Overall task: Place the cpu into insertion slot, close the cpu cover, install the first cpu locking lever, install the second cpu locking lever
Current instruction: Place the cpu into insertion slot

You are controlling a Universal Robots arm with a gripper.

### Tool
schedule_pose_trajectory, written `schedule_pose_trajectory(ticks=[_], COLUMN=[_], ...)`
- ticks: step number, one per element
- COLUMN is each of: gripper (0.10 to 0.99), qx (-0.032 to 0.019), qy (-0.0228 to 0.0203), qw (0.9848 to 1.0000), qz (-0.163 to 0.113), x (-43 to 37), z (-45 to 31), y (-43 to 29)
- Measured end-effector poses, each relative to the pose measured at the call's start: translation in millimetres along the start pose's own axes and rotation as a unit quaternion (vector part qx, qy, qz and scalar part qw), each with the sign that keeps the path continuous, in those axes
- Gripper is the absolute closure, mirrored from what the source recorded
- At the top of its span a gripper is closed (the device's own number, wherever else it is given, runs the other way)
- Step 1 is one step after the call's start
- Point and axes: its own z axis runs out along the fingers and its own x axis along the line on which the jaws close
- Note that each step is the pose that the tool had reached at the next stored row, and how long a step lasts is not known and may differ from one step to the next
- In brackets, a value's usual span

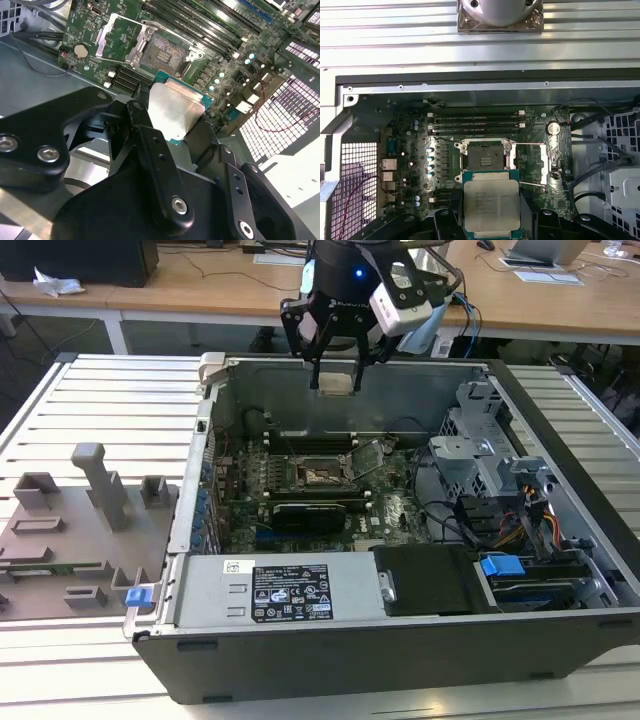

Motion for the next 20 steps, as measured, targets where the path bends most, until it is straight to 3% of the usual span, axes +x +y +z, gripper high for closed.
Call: schedule_pose_trajectory(ticks=[20], gripper=[0.545], qx=[0.0], qy=[0.0], qw=[1.0], qz=[0.0], x=[-0.3], z=[14.6], y=[-1.3])
